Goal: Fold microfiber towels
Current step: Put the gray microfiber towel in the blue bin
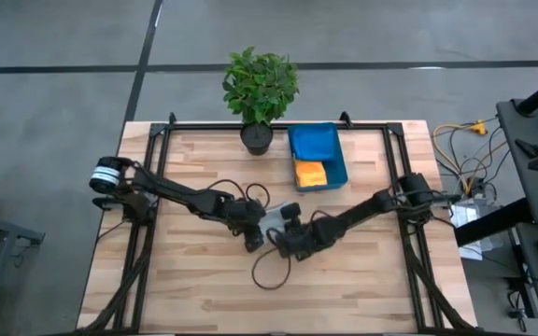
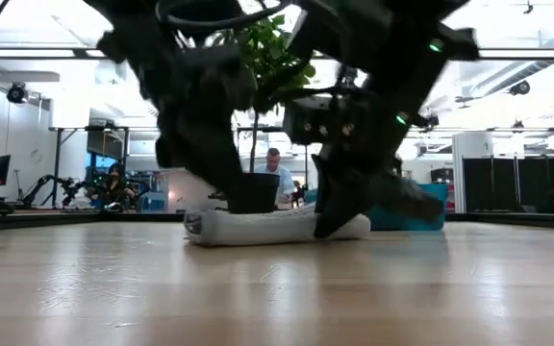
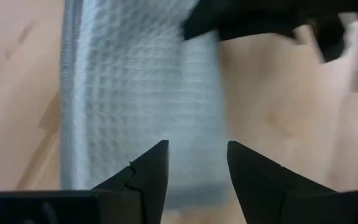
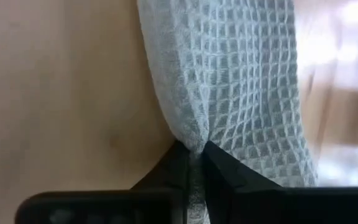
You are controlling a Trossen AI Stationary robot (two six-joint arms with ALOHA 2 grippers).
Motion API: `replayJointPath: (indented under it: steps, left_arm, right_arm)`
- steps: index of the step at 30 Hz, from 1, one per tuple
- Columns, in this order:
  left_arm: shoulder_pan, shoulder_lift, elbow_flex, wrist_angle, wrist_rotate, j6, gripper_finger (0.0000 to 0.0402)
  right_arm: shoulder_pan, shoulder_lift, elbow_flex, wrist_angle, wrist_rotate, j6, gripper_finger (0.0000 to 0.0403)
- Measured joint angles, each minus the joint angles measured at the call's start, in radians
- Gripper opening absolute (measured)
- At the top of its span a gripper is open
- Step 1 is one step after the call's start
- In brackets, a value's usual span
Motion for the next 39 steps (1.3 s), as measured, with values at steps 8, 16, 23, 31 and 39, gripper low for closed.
replayJointPath:
  steps: [8, 16, 23, 31, 39]
  left_arm:
    - [0.000, -0.236, 0.000, -0.007, 0.001, 0.000, 0.0150]
    - [-0.007, -0.508, -0.004, -0.004, -0.022, -0.009, 0.0150]
    - [-0.025, -0.608, -0.016, -0.003, -0.045, -0.036, 0.0150]
    - [-0.050, -0.556, -0.030, -0.004, -0.063, -0.038, 0.0150]
    - [-0.050, -0.438, -0.030, -0.005, -0.050, -0.032, 0.0150]
  right_arm:
    - [-0.100, -0.199, 0.046, -0.133, -0.431, 0.231, 0.0012]
    - [-0.230, -0.526, -0.091, -0.094, -0.728, 0.546, 0.0012]
    - [-0.355, -0.818, -0.278, 0.011, -0.763, 0.851, 0.0012]
    - [-0.457, -0.949, -0.379, 0.089, -0.762, 0.979, 0.0012]
    - [-0.528, -0.885, -0.387, 0.089, -0.756, 0.956, 0.0012]
